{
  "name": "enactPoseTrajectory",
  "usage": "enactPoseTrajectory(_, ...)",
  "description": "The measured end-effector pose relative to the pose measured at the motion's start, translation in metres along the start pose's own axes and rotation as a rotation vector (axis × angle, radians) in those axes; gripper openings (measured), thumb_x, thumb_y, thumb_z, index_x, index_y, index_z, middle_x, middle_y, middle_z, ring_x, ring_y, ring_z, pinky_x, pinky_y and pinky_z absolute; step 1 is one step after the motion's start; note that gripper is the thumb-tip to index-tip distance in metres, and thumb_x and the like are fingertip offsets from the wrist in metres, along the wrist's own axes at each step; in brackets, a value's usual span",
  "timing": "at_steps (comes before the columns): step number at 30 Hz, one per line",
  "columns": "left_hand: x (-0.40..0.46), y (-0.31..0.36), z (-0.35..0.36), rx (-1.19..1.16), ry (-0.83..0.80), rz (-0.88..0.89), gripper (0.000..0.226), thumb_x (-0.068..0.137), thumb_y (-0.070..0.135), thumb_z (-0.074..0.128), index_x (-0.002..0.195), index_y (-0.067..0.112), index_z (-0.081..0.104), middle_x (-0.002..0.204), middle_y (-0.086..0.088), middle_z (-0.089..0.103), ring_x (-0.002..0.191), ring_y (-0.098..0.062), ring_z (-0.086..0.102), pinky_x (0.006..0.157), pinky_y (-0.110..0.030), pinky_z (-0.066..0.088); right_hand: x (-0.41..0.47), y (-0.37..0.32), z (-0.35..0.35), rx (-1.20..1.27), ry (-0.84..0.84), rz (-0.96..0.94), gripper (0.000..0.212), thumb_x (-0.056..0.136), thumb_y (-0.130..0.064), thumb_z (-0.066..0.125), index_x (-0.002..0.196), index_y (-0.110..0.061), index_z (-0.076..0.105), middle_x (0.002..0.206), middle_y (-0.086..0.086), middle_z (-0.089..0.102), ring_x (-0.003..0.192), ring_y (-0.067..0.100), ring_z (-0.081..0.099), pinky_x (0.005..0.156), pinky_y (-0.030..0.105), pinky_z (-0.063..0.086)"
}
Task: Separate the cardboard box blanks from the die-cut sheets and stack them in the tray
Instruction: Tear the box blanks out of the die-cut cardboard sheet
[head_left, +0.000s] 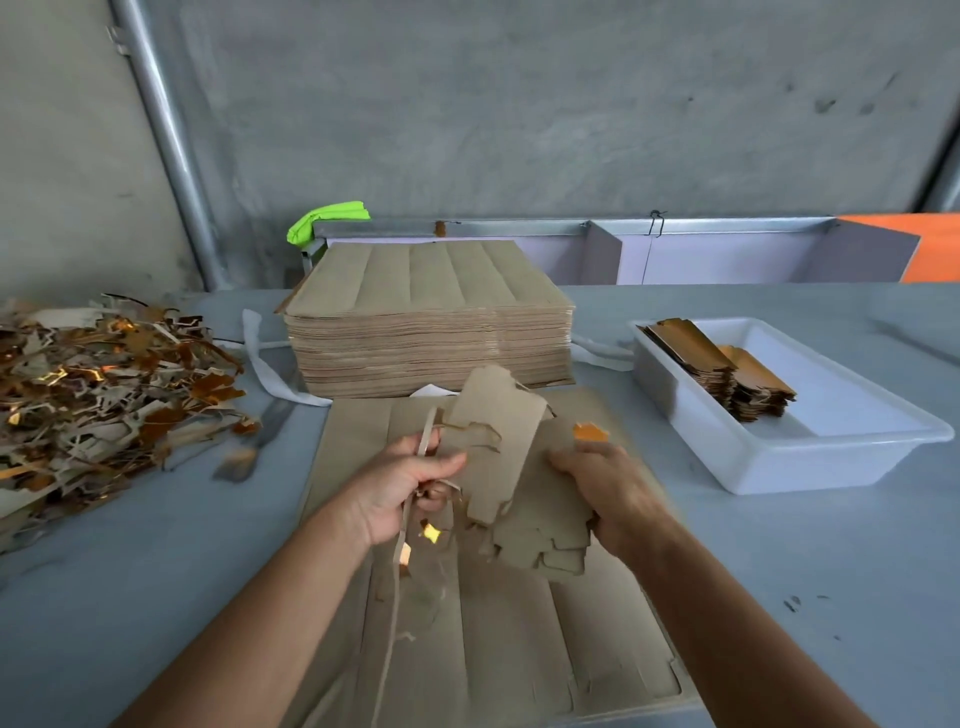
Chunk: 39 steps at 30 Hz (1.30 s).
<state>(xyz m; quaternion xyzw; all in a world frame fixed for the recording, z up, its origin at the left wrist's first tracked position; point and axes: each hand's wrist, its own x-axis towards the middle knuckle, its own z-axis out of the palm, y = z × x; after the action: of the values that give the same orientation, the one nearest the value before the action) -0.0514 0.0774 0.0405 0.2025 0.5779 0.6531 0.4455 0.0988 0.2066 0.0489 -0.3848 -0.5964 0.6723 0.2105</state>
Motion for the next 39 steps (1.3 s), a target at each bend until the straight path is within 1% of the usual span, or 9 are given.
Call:
enactPoseTrajectory(3,-0.003,-0.009,0.006,0.210,0.072,-0.017,0.020,0.084,-0.003,0.062,0.096,0.012,0.054,0.068,-0.001,0.049,0.039,-0.003,0.036,0.036,-0.013,0.025,-0.003,0.004,0.007,0.092,-0.018,-0.020,0.016,0.092,-0.026,0.057,0.097,-0.014,0.065,0.095,0.011,0.070,0.090,0.029,0.067,0.081,0.046,0.056)
enactPoseTrajectory(7,-0.003,-0.015,0.007,0.384,0.072,0.016,0.016,0.080,0.008,0.072,0.088,0.015,0.060,0.066,0.004,0.053,0.043,-0.001,0.043,0.041,-0.015,0.033,-0.005,0.013,0.008,0.030,0.006,-0.077,0.022,0.084,-0.022,0.070,0.102,-0.011,0.065,0.090,0.009,0.073,0.080,0.026,0.071,0.065,0.037,0.059)
enactPoseTrajectory(11,-0.007,-0.004,-0.012,0.616,0.073,-0.011,0.014,0.080,0.013,0.074,0.078,0.013,0.060,0.059,0.003,0.060,0.051,-0.009,0.044,0.046,-0.020,0.032,-0.003,0.010,-0.007,-0.377,0.126,-0.201,0.013,0.084,-0.010,0.065,0.096,-0.007,0.062,0.095,0.012,0.067,0.088,0.029,0.065,0.079,0.047,0.056)
enactPoseTrajectory(17,0.000,0.019,-0.026,0.742,0.468,0.218,0.018,0.089,0.013,0.062,0.072,0.017,0.062,0.065,-0.001,0.058,0.050,-0.006,0.045,0.044,-0.016,0.032,-0.007,-0.004,-0.021,-0.934,0.082,-0.401,0.007,0.090,-0.005,0.052,0.095,-0.008,0.056,0.098,0.008,0.057,0.087,0.020,0.057,0.071,0.027,0.051)
enactPoseTrajectory(20,0.002,0.025,-0.003,0.612,0.331,0.312,0.010,0.082,0.028,0.071,0.087,0.023,0.064,0.082,0.006,0.066,0.068,-0.002,0.057,0.054,-0.013,0.039,-0.011,-0.013,-0.008,-1.059,0.000,-0.453,0.018,0.093,-0.006,0.046,0.109,-0.007,0.054,0.104,0.010,0.057,0.091,0.021,0.057,0.067,0.021,0.047)
enactPoseTrajectory(25,0.004,0.027,0.036,0.720,-0.051,0.283,0.084,0.047,0.067,0.074,0.120,0.030,0.057,0.111,0.012,0.062,0.104,-0.002,0.057,0.089,-0.022,0.043,-0.013,-0.022,0.018,-1.241,-0.075,-0.511,0.033,0.093,-0.003,0.041,0.124,-0.002,0.053,0.120,0.017,0.060,0.109,0.030,0.058,0.092,0.033,0.047)
enactPoseTrajectory(30,0.016,0.029,0.035,0.698,-0.027,0.313,0.018,0.080,0.027,0.074,0.095,0.018,0.070,0.088,0.006,0.070,0.075,0.003,0.060,0.069,-0.013,0.044,-0.015,-0.028,0.015,-1.291,-0.147,-0.475,0.031,0.091,-0.006,0.044,0.120,-0.003,0.053,0.120,0.017,0.058,0.111,0.031,0.056,0.092,0.033,0.045)
enactPoseTrajectory(33,0.021,0.038,0.031,0.567,0.183,0.379,0.007,0.091,0.022,0.061,0.084,0.023,0.063,0.065,0.009,0.067,0.041,0.001,0.039,0.039,-0.013,0.031,-0.017,-0.031,0.009,-1.222,-0.188,-0.452,0.030,0.091,-0.007,0.050,0.121,-0.001,0.054,0.120,0.016,0.056,0.111,0.027,0.054,0.085,0.027,0.044)
enactPoseTrajectory(39,0.026,0.110,-0.016,0.651,0.765,0.728,0.033,0.095,0.020,0.052,0.063,0.022,0.043,0.068,-0.001,0.057,0.058,-0.011,0.049,0.056,-0.028,0.039,-0.011,-0.029,-0.024,-0.810,-0.156,-0.343,0.017,0.089,-0.006,0.056,0.103,-0.010,0.064,0.097,0.006,0.063,0.085,0.020,0.061,0.065,0.029,0.053)
